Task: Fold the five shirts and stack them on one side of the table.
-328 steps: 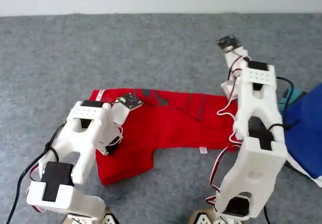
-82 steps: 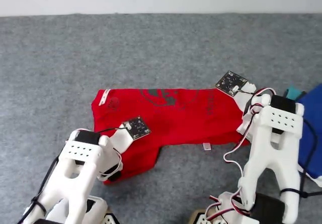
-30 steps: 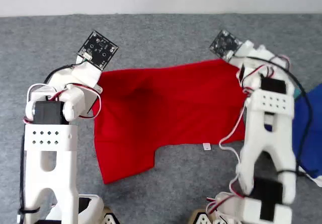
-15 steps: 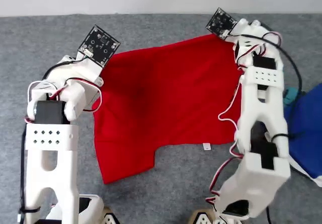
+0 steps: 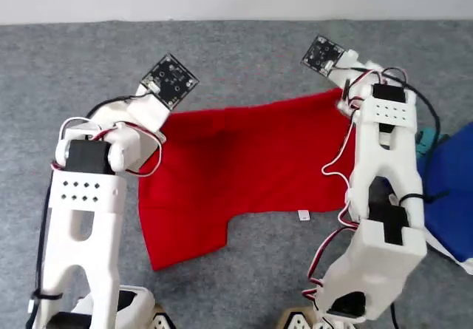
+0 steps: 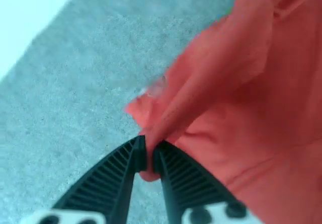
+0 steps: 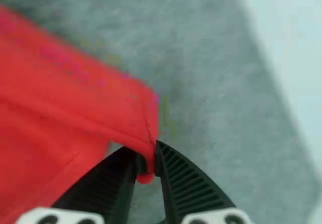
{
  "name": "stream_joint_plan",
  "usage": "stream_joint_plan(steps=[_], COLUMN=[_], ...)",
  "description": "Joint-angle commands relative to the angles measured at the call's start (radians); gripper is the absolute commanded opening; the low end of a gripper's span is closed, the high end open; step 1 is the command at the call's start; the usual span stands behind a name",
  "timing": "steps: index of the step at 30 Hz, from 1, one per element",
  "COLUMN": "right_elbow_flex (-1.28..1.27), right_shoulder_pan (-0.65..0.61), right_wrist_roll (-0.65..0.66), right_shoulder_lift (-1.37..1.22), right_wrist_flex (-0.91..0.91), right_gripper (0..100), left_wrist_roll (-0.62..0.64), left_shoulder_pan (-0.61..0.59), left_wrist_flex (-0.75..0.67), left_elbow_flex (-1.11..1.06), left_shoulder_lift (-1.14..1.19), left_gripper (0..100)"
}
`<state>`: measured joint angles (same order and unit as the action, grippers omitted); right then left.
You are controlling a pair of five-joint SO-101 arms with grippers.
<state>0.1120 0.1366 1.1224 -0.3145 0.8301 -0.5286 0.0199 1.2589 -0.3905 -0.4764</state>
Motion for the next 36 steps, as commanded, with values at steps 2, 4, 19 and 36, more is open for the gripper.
stream_joint_plan(steps=[2, 4, 19, 36], right_elbow_flex=[0.068, 0.064, 0.064, 0.063], right_shoulder_pan=[0.004, 0.004, 0.001, -0.005], right_wrist_roll=[0.005, 0.005, 0.002, 0.012], right_shoulder_lift=[0.088, 0.087, -0.102, 0.035], right_wrist_flex=[-0.059, -0.182, -0.816, -0.145], right_gripper=[1.0, 1.0, 1.0, 1.0], left_wrist_roll=[-0.005, -0.003, 0.046, -0.074], left_shoulder_pan=[-0.006, -0.018, -0.046, -0.054], left_wrist_flex=[-0.018, -0.055, -0.304, 0.046], left_elbow_flex=[0.047, 0.067, 0.108, 0.358], left_shoulder_lift=[-0.003, -0.008, 0.121, 0.124], left_gripper=[1, 1, 1, 1])
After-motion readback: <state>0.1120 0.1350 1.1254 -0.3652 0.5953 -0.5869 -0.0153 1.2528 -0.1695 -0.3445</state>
